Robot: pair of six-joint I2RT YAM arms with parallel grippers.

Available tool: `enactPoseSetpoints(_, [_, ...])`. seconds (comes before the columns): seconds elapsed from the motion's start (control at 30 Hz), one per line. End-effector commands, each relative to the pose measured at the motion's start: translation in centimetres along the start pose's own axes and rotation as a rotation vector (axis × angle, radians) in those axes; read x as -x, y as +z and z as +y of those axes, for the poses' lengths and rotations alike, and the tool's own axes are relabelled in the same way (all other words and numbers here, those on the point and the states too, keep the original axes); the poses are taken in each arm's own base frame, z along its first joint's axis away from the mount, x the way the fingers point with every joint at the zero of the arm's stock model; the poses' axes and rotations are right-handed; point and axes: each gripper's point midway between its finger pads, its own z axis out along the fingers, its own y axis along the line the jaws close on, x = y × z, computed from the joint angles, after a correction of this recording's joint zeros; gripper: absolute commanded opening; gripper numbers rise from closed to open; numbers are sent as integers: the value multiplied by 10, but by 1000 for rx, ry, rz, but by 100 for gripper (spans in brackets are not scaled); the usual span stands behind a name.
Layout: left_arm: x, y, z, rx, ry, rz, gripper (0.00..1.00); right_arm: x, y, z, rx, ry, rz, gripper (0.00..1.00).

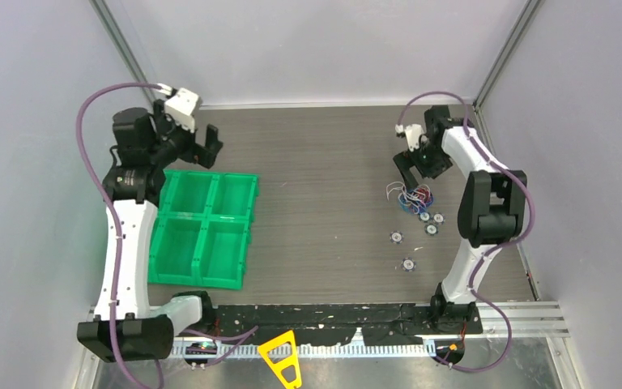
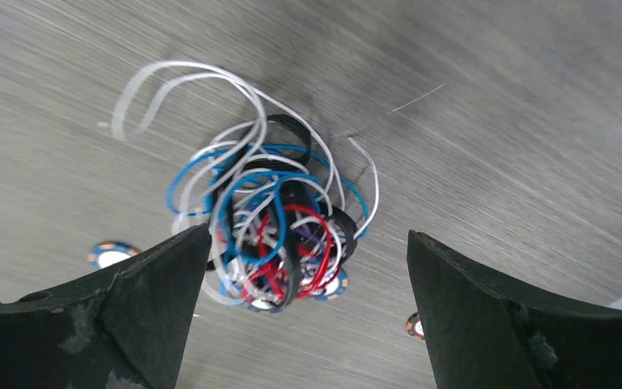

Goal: Untangle the cables

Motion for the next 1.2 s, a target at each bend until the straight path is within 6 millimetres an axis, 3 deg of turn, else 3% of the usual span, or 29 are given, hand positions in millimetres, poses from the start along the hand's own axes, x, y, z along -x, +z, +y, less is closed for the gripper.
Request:
enactPoseSetpoints(0.0, [-13,2,-56,-172,53,34,100,-29,35,-18,-47,-85,132,99])
enactPoseSetpoints(0.03, [-17,4,-72,-223,67,39,100,-35,43,-18,-38,-92,152,98])
enactPoseSetpoints(0.1, [-25,6,-92,-284,68,51,100,-39,58,-13,1,-105,164,81])
enactPoseSetpoints(0.13, [-28,7,-102,-323,55,52,100,-41,61,-10,25,-108,168,66])
enactPoseSetpoints(0.17, [-30,6,-113,-367,45,49,100,-36,61,-1,78,-105,137,58])
enactPoseSetpoints(0.2, [-32,5,-123,-411,31,47,100,-33,55,8,115,-106,115,44])
enactPoseSetpoints(0.23, [-31,4,-132,-441,18,44,100,-24,50,22,186,-103,60,38])
enactPoseSetpoints(0.27, [-31,2,-140,-471,6,41,99,-18,36,30,213,-107,16,24])
enactPoseSetpoints(0.33, [-29,0,-158,-541,-21,35,92,-1,11,50,291,-105,-91,8])
enactPoseSetpoints(0.57, [-4,-4,-225,-738,-127,-14,79,55,-97,126,655,30,-422,5])
enactPoseSetpoints(0.63, [5,-3,-243,-775,-212,-17,73,65,-115,139,739,100,-474,5])
enactPoseSetpoints(0.67, [7,-3,-253,-800,-255,-10,71,63,-116,147,783,130,-478,5])
enactPoseSetpoints(0.7, [8,-2,-262,-821,-287,2,70,74,-127,148,788,166,-530,5])
enactPoseSetpoints(0.73, [10,-1,-272,-841,-316,8,70,70,-122,155,822,203,-525,5])
enactPoseSetpoints(0.77, [9,2,-281,-859,-342,22,69,81,-136,156,823,227,-584,5])
enactPoseSetpoints(0.8, [9,3,-289,-872,-360,31,68,76,-129,160,831,265,-579,5])
enactPoseSetpoints(0.83, [10,4,-297,-882,-373,40,68,87,-145,159,825,273,-652,5])
enactPoseSetpoints(0.87, [11,6,-304,-891,-388,43,67,82,-137,162,823,312,-646,5])
enactPoseSetpoints(0.9, [11,9,-311,-899,-405,51,67,91,-152,163,827,318,-710,5])
enactPoseSetpoints(0.97, [9,16,-323,-903,-427,74,65,89,-157,173,856,336,-735,5])
enactPoseSetpoints(1.17, [-4,46,-333,-867,-478,139,57,78,-160,203,907,295,-710,5])
